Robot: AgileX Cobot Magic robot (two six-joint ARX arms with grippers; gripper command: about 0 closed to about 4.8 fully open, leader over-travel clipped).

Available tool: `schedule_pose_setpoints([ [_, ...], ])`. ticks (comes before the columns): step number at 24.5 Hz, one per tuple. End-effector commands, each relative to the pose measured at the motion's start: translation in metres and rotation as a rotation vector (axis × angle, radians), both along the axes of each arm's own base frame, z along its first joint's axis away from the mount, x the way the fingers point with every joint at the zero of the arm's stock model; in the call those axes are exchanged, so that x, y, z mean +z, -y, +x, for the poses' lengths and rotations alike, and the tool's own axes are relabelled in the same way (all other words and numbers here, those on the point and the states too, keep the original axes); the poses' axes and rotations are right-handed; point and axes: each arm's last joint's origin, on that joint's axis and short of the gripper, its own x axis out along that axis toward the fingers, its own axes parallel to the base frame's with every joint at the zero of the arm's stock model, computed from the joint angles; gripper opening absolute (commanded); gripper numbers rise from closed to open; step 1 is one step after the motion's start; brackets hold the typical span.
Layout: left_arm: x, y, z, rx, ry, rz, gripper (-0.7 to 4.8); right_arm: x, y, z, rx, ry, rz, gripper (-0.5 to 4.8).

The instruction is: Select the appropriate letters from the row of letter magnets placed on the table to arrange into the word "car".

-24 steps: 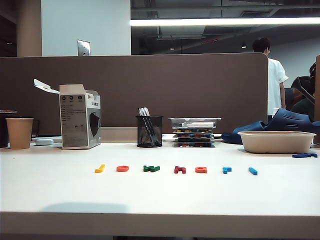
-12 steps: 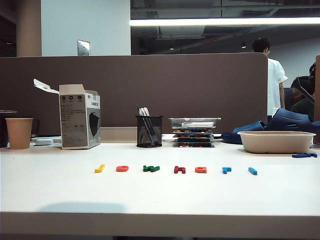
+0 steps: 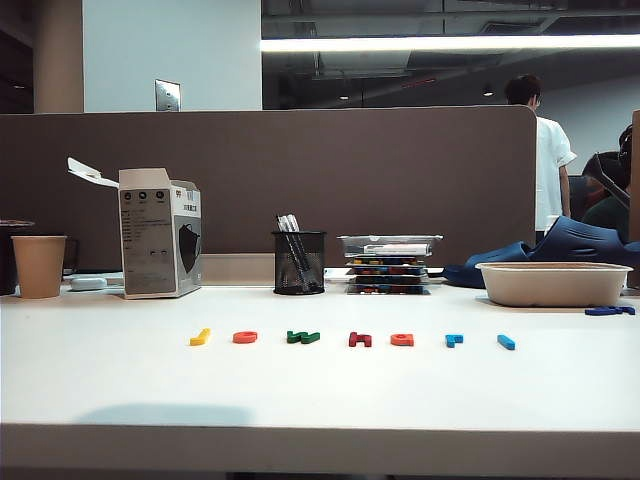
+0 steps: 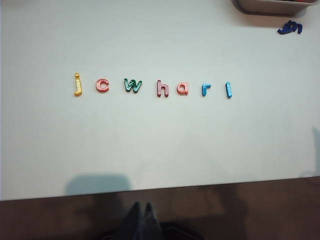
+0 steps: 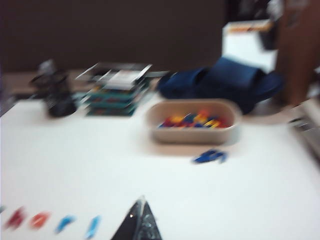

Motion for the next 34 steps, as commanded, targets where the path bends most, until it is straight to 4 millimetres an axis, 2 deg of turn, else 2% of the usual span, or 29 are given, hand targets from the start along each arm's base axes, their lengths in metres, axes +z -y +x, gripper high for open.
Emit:
schedule_pose_setpoints([
  [1, 0.002, -0.001, 0.000, 0.002, 0.011, -0.005, -0.05, 0.022, -0.003, 0.013, 0.185, -0.045, 0.034, -0.06],
  [6, 0.002, -0.001, 0.000, 0.002, 0.011, -0.005, -0.05, 0.051, -0.003, 0.044, 0.357, -0.112, 0.083, -0.06],
  [7, 0.002, -0.001, 0.000, 0.003, 0.012, -0.005, -0.05, 0.061, -0.002, 0.061, 0.385, -0.148, 0.102, -0.06],
  [8, 0.002, -0.001, 0.000, 0.003, 0.011, -0.005, -0.05, 0.065, -0.002, 0.068, 0.391, -0.168, 0.113, -0.06],
  [9, 0.002, -0.001, 0.000, 0.003, 0.010, -0.005, -0.05, 0.072, -0.006, 0.087, 0.416, -0.223, 0.145, -0.06],
  [10, 0.002, -0.001, 0.000, 0.002, 0.010, -0.006, -0.05, 0.075, -0.009, 0.095, 0.432, -0.247, 0.153, -0.06],
  [12, 0.002, 0.000, 0.000, 0.002, 0.010, -0.005, -0.05, 0.081, -0.032, 0.131, 0.543, -0.338, 0.158, -0.06],
  [14, 0.002, 0.000, 0.000, 0.002, 0.010, -0.005, -0.05, 0.081, -0.048, 0.150, 0.605, -0.373, 0.148, -0.06],
  [17, 0.002, 0.000, 0.000, 0.003, 0.010, -0.004, -0.05, 0.072, -0.075, 0.177, 0.689, -0.425, 0.134, -0.06],
  [21, 0.002, 0.000, 0.000, 0.002, 0.011, -0.004, -0.05, 0.036, -0.123, 0.226, 0.789, -0.560, 0.127, -0.06],
  [27, 0.002, 0.000, 0.000, 0.003, 0.011, -0.004, -0.05, 0.004, -0.162, 0.251, 0.858, -0.651, 0.110, -0.06],
  [29, 0.002, 0.000, 0.000, 0.003, 0.011, -0.004, -0.05, -0.004, -0.174, 0.254, 0.879, -0.675, 0.104, -0.06],
  [30, 0.002, 0.000, 0.000, 0.003, 0.011, -0.004, -0.05, -0.012, -0.187, 0.257, 0.902, -0.697, 0.095, -0.06],
  [34, 0.002, 0.000, 0.000, 0.003, 0.010, -0.004, -0.05, -0.024, -0.208, 0.260, 0.931, -0.725, 0.076, -0.06],
])
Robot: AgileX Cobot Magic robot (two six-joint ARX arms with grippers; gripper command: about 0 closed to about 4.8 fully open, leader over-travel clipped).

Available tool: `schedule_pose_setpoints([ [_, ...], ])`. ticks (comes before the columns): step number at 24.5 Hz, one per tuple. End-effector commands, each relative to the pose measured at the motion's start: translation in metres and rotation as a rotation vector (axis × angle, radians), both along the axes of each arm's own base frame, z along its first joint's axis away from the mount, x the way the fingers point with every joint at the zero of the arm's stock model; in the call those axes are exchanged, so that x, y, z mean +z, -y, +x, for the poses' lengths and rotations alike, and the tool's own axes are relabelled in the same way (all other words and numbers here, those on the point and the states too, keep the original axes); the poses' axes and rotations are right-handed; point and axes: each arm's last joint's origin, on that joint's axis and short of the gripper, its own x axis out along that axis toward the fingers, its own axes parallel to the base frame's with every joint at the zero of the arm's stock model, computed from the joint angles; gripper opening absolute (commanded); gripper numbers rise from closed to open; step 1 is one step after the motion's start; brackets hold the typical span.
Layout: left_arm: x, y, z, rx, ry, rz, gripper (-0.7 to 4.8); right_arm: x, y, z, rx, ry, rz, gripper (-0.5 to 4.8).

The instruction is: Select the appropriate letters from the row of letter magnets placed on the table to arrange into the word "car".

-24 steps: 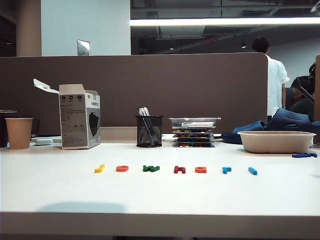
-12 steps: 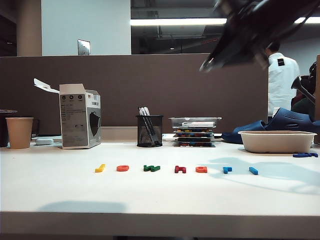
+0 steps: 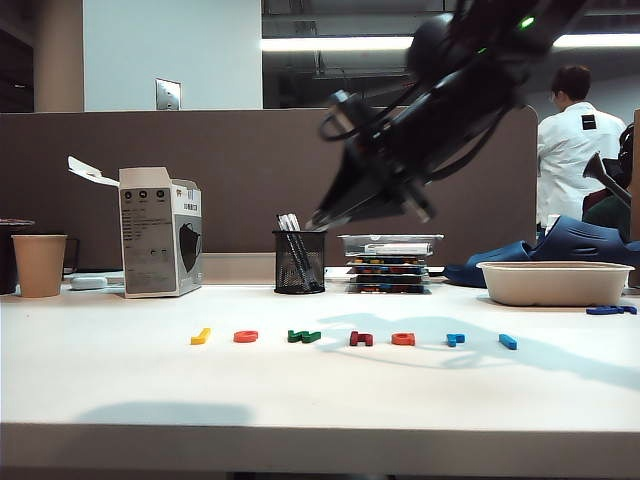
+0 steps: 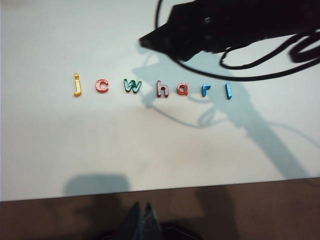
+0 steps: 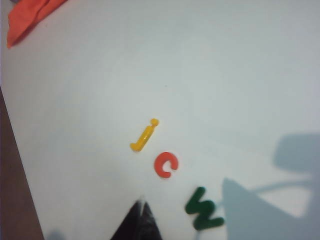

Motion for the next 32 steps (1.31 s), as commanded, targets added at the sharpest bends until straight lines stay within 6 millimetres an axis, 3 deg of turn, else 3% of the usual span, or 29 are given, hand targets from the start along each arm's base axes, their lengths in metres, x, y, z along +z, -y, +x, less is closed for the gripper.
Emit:
schedule_pose_setpoints([
  [1, 0.002, -0.001, 0.000, 0.003, 0.011, -0.001, -0.05, -0.005, -0.022, 0.001, 0.018, 0.015, -0.025, -0.06],
  [5, 0.002, -0.001, 0.000, 0.003, 0.010, -0.001, -0.05, -0.012, -0.043, -0.001, -0.030, 0.025, -0.121, -0.06],
  [11, 0.002, -0.001, 0.000, 0.003, 0.011, -0.001, -0.05, -0.021, -0.066, 0.005, -0.054, -0.101, -0.146, -0.06],
  [22, 0.002, -0.001, 0.000, 0.002, 0.009, -0.001, -0.05, -0.040, -0.086, -0.002, -0.045, -0.122, -0.254, -0.06],
  [32, 0.002, -0.001, 0.000, 0.002, 0.009, -0.001, -0.05, -0.041, -0.088, 0.001, -0.065, -0.091, -0.258, -0.06],
])
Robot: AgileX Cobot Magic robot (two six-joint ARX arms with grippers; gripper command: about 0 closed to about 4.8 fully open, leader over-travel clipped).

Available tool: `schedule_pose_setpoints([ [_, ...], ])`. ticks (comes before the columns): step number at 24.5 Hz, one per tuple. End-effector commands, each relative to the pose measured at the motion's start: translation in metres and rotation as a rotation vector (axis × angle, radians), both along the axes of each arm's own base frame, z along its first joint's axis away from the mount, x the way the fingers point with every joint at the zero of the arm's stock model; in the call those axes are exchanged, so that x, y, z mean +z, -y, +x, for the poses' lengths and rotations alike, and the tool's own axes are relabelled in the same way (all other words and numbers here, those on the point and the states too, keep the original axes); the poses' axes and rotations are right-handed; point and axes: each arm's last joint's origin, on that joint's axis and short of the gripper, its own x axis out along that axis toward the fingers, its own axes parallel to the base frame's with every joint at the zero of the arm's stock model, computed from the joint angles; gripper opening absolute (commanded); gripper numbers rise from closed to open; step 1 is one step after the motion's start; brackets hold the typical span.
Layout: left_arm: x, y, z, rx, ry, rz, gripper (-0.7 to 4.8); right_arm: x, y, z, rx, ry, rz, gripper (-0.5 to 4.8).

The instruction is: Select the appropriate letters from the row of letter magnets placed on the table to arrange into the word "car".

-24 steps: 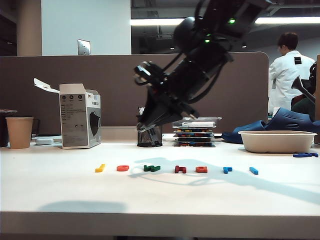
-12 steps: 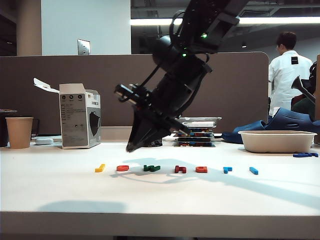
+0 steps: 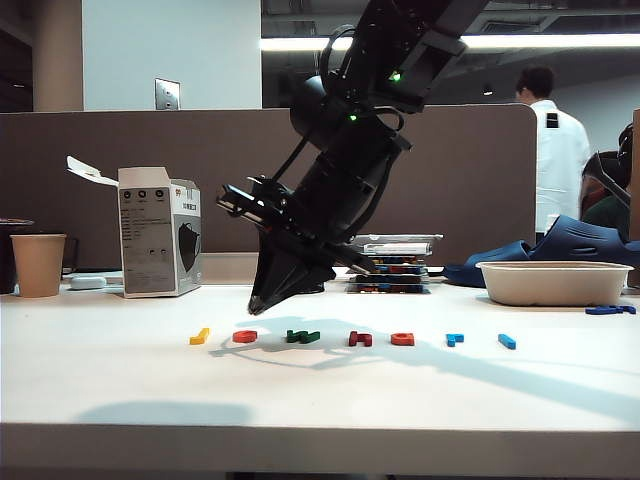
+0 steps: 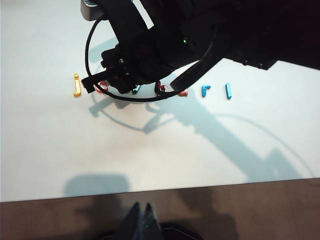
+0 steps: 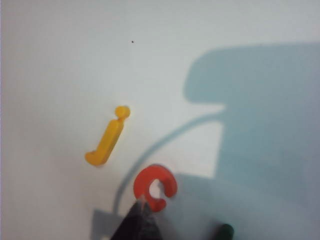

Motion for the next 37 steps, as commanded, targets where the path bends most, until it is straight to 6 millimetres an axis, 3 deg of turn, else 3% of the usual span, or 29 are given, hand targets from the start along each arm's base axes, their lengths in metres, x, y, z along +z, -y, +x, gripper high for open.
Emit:
schedule_pose_setpoints([
  [1, 0.002, -0.001, 0.000, 0.002, 0.009, -0.002, -0.05, 0.004, -0.003, 0.002, 0.004, 0.029, 0.016, -0.06],
  [7, 0.002, -0.001, 0.000, 0.003, 0.010, -0.002, -0.05, 0.004, -0.004, 0.003, 0.003, 0.044, 0.027, -0.06],
  [21, 0.002, -0.001, 0.000, 0.002, 0.010, -0.001, -0.05, -0.017, -0.008, 0.003, 0.014, -0.008, -0.003, -0.06],
  [37, 0.002, -0.001, 0.000, 0.003, 0.010, -0.001, -0.05, -0.022, -0.013, -0.012, 0.071, -0.063, -0.071, -0.06],
])
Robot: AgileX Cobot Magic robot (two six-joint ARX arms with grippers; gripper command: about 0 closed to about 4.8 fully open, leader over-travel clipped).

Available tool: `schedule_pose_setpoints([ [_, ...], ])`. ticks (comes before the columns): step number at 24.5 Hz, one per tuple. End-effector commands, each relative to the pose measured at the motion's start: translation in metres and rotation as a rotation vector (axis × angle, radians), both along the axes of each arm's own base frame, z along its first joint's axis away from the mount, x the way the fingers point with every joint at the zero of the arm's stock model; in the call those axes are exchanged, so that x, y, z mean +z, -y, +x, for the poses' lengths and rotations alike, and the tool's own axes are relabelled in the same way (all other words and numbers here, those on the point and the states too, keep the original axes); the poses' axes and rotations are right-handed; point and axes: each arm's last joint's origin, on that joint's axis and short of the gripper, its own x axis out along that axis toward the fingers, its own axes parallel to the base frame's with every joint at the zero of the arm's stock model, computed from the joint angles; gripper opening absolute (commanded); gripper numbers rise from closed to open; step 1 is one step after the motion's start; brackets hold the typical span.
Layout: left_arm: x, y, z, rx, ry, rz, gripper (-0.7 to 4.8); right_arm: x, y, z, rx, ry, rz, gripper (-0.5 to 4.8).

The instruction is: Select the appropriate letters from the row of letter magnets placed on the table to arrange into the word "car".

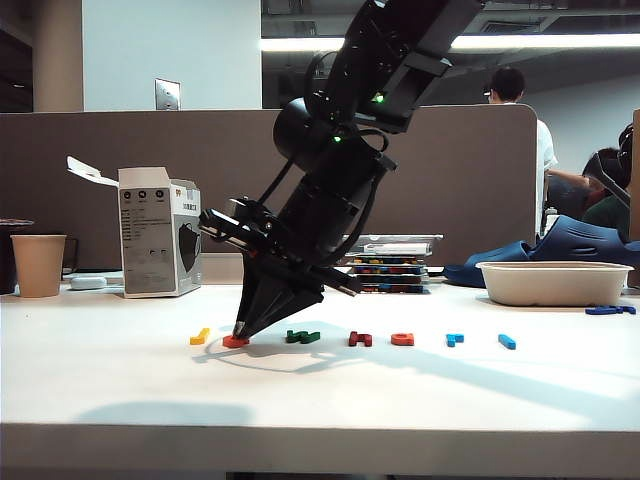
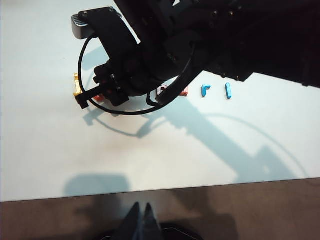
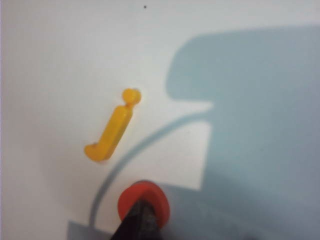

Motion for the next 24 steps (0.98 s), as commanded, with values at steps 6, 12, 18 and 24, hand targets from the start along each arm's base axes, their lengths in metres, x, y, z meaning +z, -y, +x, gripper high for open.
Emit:
schedule_pose_setpoints([
  [6, 0.002, -0.001, 0.000, 0.003, 0.010, -0.001, -0.05, -0.006, -0.006, -0.019, 0.081, -0.061, -0.082, -0.06],
  [12, 0.002, -0.001, 0.000, 0.003, 0.010, -0.001, -0.05, -0.007, -0.009, -0.028, 0.108, -0.111, -0.109, -0.06],
  [18, 0.002, -0.001, 0.000, 0.003, 0.010, -0.001, -0.05, -0.010, -0.006, -0.036, 0.142, -0.163, -0.161, -0.06],
  [24, 0.002, -0.001, 0.000, 0.003, 0.010, -0.001, -0.05, -0.011, -0.004, -0.041, 0.166, -0.193, -0.193, -0.06],
])
